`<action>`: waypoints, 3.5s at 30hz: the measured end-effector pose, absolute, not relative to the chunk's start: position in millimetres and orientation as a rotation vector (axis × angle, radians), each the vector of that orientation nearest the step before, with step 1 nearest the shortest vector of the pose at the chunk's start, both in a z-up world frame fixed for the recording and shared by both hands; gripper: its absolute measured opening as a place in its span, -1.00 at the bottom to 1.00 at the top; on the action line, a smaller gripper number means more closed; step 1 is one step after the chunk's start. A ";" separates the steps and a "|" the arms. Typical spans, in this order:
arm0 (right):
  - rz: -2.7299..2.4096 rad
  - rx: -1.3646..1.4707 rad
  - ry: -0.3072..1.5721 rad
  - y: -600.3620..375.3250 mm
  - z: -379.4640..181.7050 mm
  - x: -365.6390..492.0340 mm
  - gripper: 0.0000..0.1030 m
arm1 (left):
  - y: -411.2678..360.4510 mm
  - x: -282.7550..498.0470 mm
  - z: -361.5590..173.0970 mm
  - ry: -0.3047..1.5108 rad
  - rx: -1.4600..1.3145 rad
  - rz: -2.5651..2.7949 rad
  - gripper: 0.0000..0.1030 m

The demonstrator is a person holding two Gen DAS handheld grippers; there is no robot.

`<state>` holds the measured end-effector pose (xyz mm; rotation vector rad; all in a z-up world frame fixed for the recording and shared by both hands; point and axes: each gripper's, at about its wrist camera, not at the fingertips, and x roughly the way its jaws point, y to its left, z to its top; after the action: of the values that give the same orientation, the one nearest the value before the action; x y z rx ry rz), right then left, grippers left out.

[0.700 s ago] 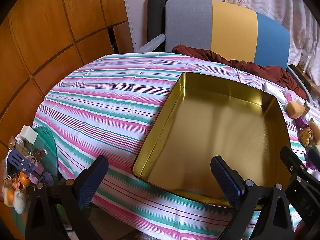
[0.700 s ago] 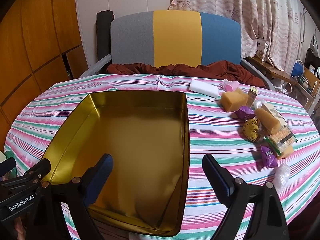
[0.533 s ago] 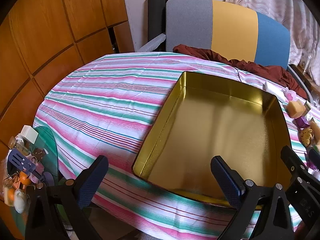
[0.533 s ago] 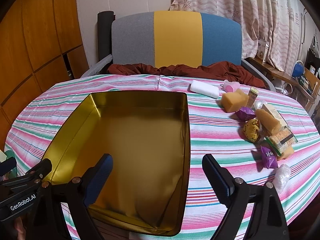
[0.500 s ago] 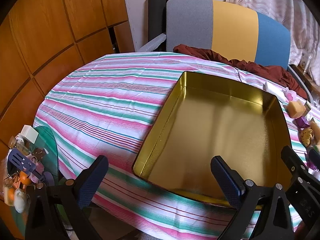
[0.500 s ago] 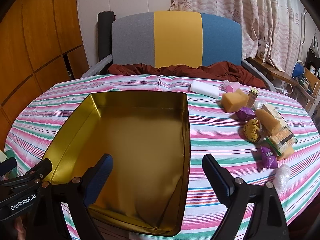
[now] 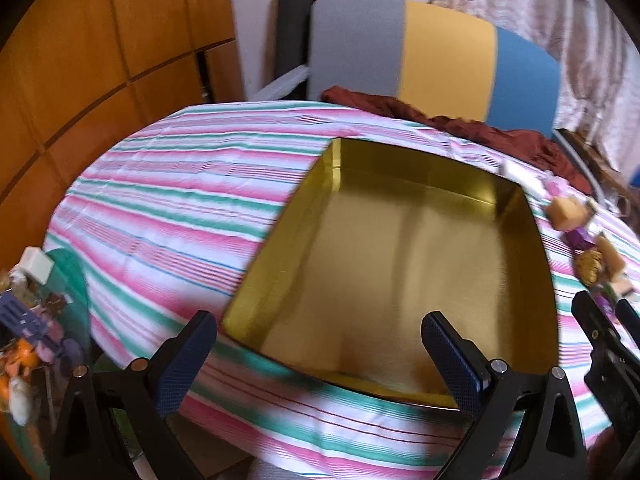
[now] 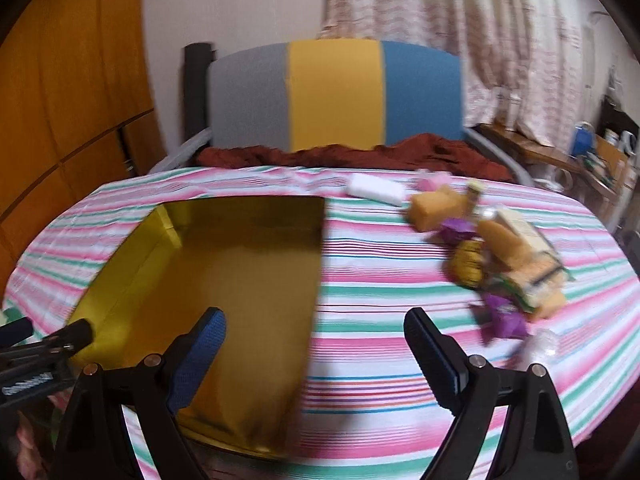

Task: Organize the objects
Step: 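Move both tools from the gold tray toward the pile of items, then grasp the plastic-wrapped bundle with the right tool while the left tool grasps the purple packet, then carry both items to the gold tray and open both tools to release them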

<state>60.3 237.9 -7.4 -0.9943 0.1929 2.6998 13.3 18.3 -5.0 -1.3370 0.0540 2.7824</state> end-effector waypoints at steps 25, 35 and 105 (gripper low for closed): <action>2.290 -0.949 0.544 432.0 -72.3 120.7 -0.05 | 156.0 67.1 -4.8 0.260 -1.152 2.359 1.00; 2.332 -0.885 0.587 446.0 -77.2 137.1 -0.31 | 204.6 67.1 -1.5 0.243 -1.173 2.221 1.00; 2.243 -0.663 0.448 484.9 -99.8 148.1 -0.30 | 244.6 56.2 -28.1 0.081 -0.921 2.117 -0.28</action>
<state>148.1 484.9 -99.8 -0.6631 0.4479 2.2433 56.2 244.6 -28.1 -0.9210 0.0809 2.1173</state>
